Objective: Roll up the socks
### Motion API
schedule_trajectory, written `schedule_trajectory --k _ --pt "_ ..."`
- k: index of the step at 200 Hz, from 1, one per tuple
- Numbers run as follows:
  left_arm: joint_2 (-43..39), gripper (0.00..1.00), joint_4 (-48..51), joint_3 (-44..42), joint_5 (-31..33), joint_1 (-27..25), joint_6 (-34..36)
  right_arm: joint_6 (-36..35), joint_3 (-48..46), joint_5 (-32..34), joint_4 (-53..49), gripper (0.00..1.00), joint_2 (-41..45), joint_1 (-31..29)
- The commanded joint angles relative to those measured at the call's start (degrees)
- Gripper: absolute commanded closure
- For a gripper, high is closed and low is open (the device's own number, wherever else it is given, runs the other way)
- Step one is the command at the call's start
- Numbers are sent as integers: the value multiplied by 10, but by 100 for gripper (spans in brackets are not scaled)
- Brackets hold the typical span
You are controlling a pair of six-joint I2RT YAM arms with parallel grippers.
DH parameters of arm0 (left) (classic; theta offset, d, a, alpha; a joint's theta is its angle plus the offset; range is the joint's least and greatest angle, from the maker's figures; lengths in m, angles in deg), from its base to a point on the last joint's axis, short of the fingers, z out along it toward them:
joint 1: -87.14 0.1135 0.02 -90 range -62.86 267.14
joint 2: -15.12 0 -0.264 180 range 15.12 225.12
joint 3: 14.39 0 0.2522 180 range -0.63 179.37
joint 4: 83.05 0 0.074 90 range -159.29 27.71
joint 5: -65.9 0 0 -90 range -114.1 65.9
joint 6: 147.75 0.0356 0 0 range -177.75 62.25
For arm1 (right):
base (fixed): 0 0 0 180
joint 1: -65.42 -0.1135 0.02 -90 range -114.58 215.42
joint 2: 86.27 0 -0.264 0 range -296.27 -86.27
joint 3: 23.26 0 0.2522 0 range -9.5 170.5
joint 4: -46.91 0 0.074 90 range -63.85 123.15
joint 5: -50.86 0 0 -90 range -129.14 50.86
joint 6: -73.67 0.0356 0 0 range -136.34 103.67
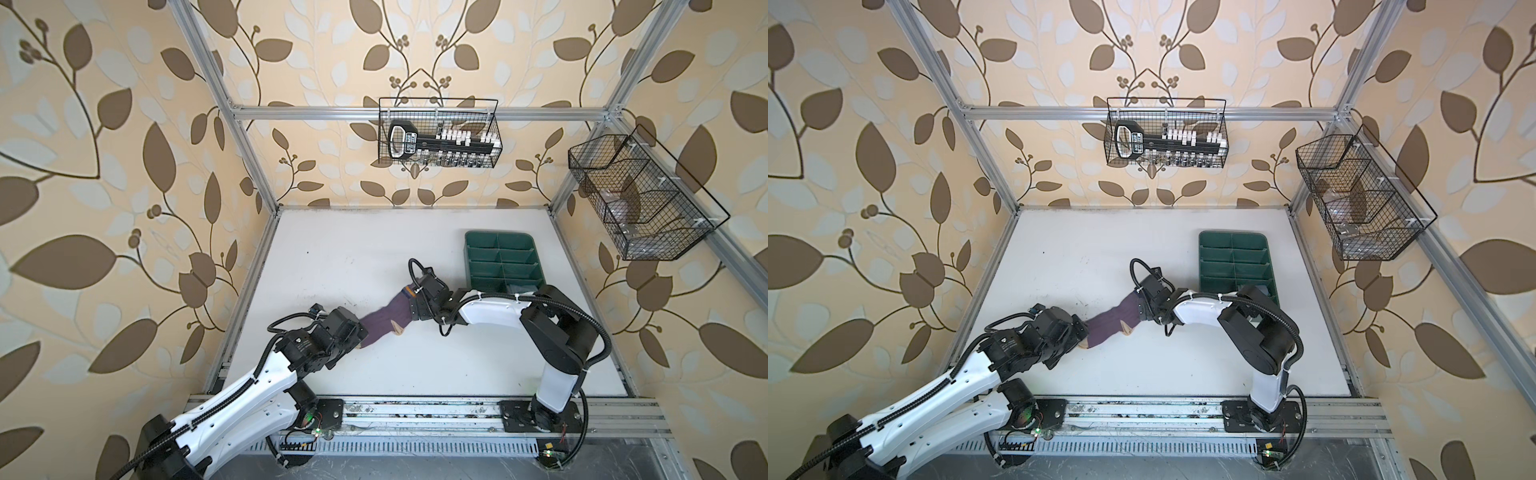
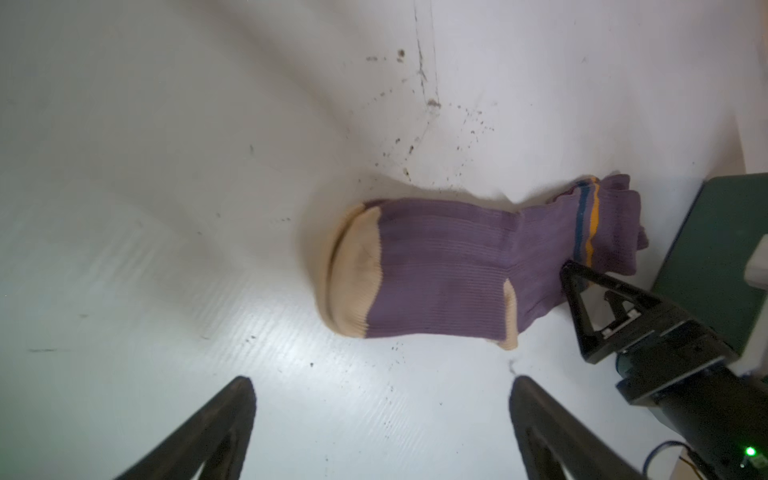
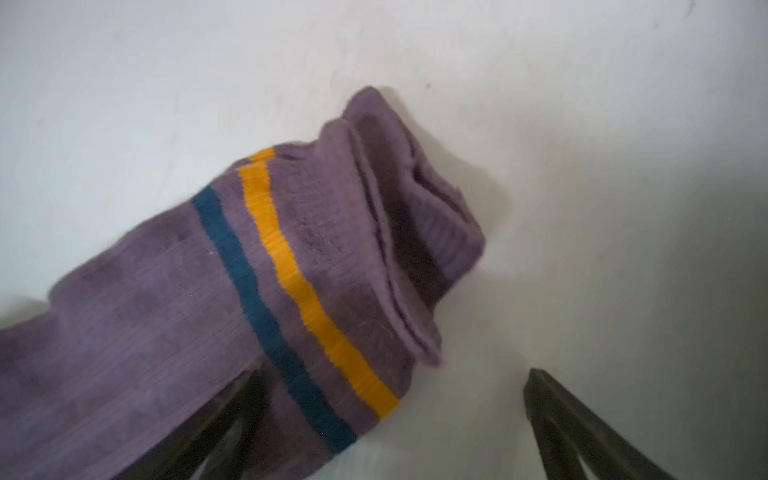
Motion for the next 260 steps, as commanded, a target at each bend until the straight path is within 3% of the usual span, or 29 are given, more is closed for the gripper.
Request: schedule_trajectory --k 1,52,83,119,163,205,260 --pt "14 3 -100 0 -18 -2 -19 16 -11 27 -30 0 34 -41" --pt "36 3 -167 -33 60 -3 -35 -41 -28 49 -23 0 177 -53" --pt "55 3 -206 -57 108 -2 -64 -161 -41 -75 43 0 219 -44" --pt "90 3 -246 -65 146 -2 -77 -185 -8 -243 65 0 168 5" --pt "124 3 -232 -85 171 -2 -129 -184 75 -334 21 0 28 28" --pt "140 3 -213 -81 191 -2 -135 -175 71 -347 28 0 -37 29" --pt "184 3 -253 -69 238 0 -89 -118 -37 -294 68 0 -7 32"
